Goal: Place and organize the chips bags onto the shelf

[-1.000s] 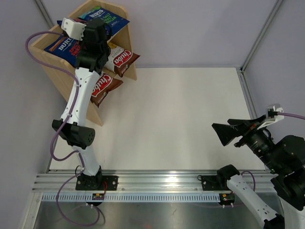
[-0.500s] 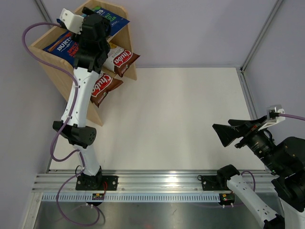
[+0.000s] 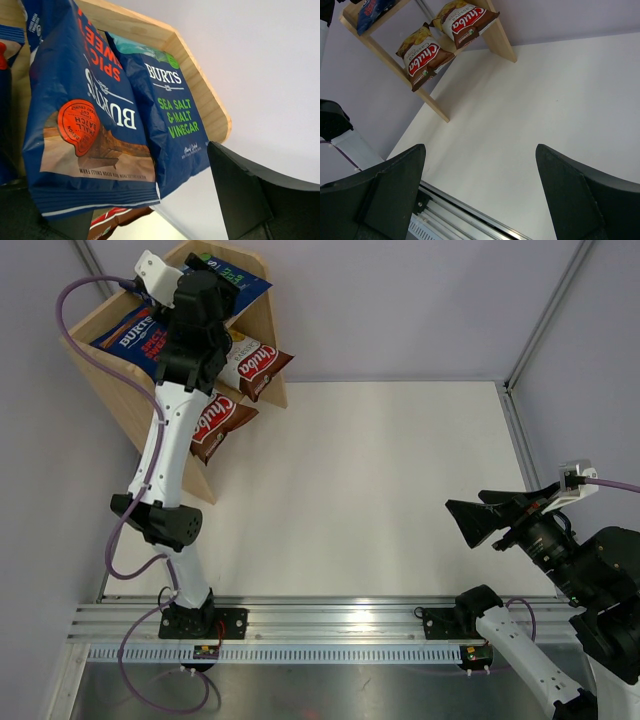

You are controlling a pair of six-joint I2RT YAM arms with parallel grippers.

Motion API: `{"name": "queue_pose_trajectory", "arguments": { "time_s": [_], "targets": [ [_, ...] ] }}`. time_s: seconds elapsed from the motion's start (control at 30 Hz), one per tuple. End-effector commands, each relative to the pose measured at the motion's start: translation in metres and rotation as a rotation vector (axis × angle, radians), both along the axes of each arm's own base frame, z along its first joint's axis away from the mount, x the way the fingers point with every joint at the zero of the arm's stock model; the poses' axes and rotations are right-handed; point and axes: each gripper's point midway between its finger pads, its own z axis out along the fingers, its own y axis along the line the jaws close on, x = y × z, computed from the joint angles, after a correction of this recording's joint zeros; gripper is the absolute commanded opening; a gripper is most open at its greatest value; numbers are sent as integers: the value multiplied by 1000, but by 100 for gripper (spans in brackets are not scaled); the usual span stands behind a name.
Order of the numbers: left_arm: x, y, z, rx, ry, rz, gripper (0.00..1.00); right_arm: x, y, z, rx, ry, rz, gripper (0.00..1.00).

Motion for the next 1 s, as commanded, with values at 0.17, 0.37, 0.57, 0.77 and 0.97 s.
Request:
{"name": "queue_pose_trajectory", "arguments": {
  "time_s": [0.17, 0.37, 0.57, 0.77, 0.97],
  "targets": [
    [-26, -7, 47, 39, -73, -89, 89, -3, 5, 10, 0, -38, 38, 100],
    [-39, 0, 52, 90, -53, -76, 89, -3, 5, 10, -10, -36, 38, 99],
    [-58, -3, 66, 150, -54, -141, 91, 1, 10, 6, -7, -22, 53, 99],
    [-70, -10, 59, 199, 0, -215, 93, 2, 13, 7, -7, -18, 67, 100],
    [-98, 8, 63, 247, 31, -173, 89, 0, 15, 9, 0, -18, 85, 99]
  ]
}}
